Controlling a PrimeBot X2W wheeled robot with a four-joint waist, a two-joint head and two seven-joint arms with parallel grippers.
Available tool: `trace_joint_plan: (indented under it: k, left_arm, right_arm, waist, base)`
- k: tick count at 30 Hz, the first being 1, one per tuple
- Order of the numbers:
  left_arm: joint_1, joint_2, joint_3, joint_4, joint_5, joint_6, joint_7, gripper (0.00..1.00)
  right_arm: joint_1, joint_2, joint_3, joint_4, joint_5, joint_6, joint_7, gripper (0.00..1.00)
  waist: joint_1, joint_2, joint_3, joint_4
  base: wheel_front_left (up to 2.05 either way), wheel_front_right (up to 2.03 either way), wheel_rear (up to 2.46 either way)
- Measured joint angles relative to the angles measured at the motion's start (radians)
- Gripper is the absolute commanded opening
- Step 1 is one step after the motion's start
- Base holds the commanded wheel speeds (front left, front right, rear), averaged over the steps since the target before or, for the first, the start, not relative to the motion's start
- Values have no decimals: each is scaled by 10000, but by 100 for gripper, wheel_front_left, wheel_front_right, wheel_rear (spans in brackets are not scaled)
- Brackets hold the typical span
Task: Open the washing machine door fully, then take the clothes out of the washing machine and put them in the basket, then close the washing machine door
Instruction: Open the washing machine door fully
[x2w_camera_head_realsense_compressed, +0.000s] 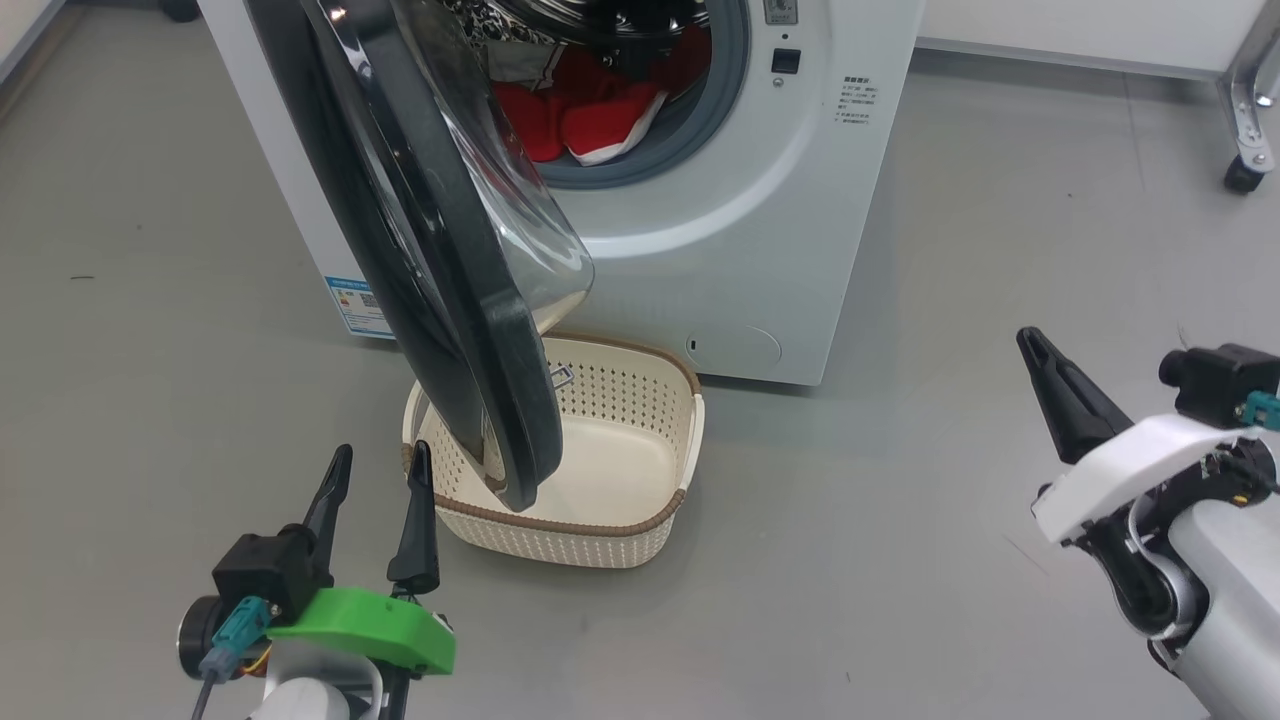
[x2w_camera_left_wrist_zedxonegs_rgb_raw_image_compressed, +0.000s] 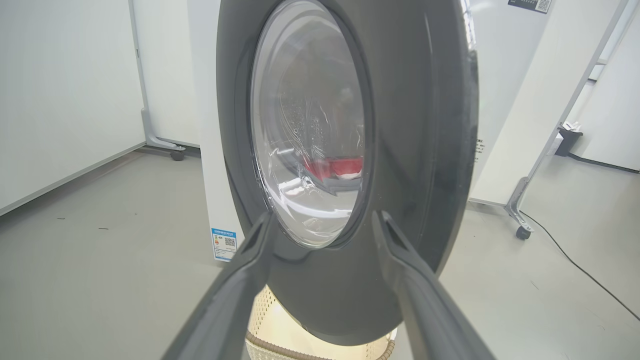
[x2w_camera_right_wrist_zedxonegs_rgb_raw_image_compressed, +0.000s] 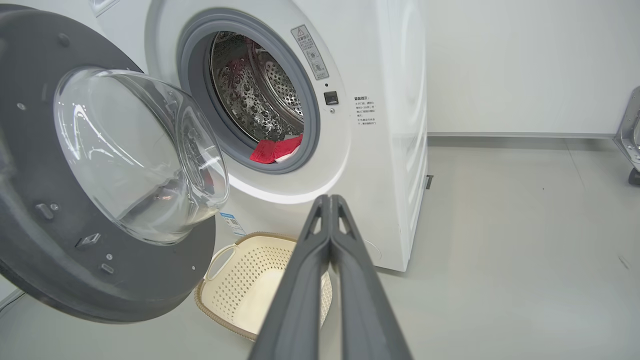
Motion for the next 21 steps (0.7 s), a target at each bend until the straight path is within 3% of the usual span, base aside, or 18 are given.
trace_joint_plan:
  k: [11, 19, 20, 21]
  left_arm:
    - [117, 0, 221, -35, 77, -127, 0, 100]
    - [184, 2, 238, -21, 144, -221, 0, 100]
    - [193, 2, 236, -21, 146, -221, 0, 100]
    - [197, 2, 236, -21, 146, -222, 0, 100]
  right_arm:
    - [1269, -150, -639, -518, -988, -1135, -328, 0]
    - [2089, 410, -2497, -1544, -1804, -1810, -316, 0]
    - [2251, 464, -2629, -1643, -1960, -1896, -316, 26]
    - [2418, 499, -2731, -1732, -2153, -1942, -316, 78]
  waist:
    - [0, 0, -156, -285]
    - [0, 0, -291, -334]
    - [0, 0, -300, -345]
    - [0, 0, -305, -353]
  base:
    - [0, 0, 0]
    - [0, 0, 0]
    - [0, 0, 0]
    - [0, 0, 0]
